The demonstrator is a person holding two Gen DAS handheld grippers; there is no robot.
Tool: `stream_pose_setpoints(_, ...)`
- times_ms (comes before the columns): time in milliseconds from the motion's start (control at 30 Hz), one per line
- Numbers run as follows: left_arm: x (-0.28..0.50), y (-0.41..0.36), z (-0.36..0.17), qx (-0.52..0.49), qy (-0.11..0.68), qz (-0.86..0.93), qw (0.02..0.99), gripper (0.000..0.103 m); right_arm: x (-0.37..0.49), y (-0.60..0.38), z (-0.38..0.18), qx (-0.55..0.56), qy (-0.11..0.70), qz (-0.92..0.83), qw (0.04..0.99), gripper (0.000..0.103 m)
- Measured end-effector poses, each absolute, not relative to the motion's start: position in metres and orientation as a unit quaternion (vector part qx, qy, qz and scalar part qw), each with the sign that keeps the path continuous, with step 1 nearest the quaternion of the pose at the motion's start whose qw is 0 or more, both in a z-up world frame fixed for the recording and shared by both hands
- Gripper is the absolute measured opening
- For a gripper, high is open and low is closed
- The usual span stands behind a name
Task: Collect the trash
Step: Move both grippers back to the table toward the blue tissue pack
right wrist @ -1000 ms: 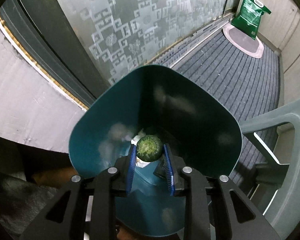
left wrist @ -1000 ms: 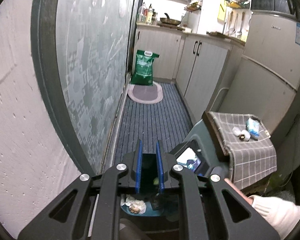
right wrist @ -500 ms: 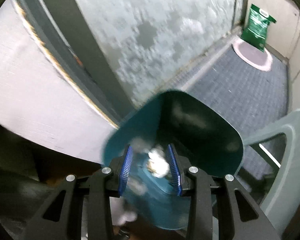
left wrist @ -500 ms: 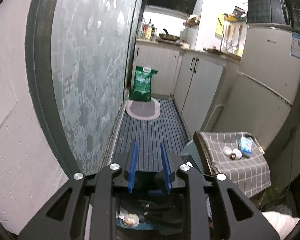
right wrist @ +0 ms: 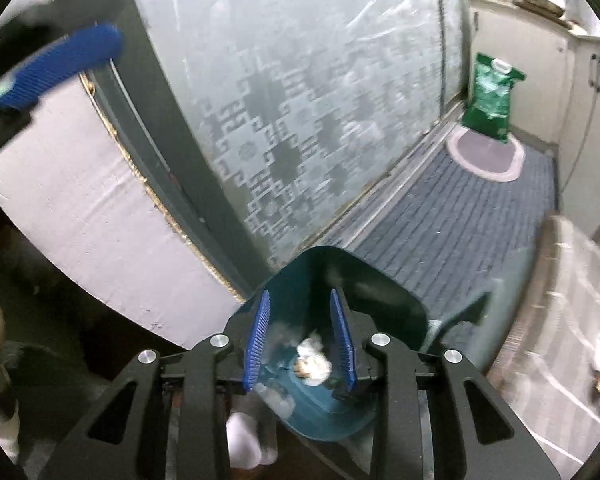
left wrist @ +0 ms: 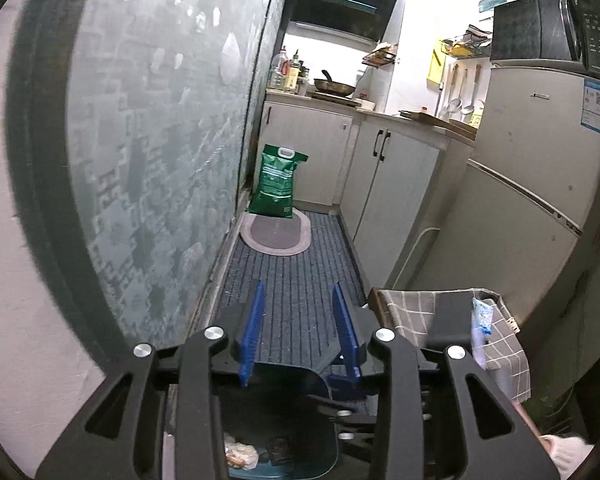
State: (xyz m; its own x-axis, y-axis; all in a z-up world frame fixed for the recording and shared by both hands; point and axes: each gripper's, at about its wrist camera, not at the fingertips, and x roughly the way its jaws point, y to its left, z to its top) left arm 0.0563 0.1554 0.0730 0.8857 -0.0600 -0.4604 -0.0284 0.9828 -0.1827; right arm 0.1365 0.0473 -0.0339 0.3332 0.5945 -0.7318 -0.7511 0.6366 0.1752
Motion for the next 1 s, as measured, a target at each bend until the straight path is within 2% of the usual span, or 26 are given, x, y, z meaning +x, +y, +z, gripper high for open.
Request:
stream_pose_setpoints(433,0.082,0.127,0.051,-0.106,0.270,-0.049,0.956,0.039,0.156,-0.079,0.025,-0.125,0.381,0.301,0.865,0.031)
stream_pose_setpoints(967,0.113,0.030,0.013,-0.036,0.329,-0.112,0.937,0.038,0.184,-0.168,0.015,-0.164,0.375,0.292,0.865,0.032)
stream_pose_setpoints(1000,0.117,0.025,0.009,-0.037,0.334,-0.116,0.935,0.038,0.187,-0.172,0.014,-0.170,0.375,0.296,0.862,0.036)
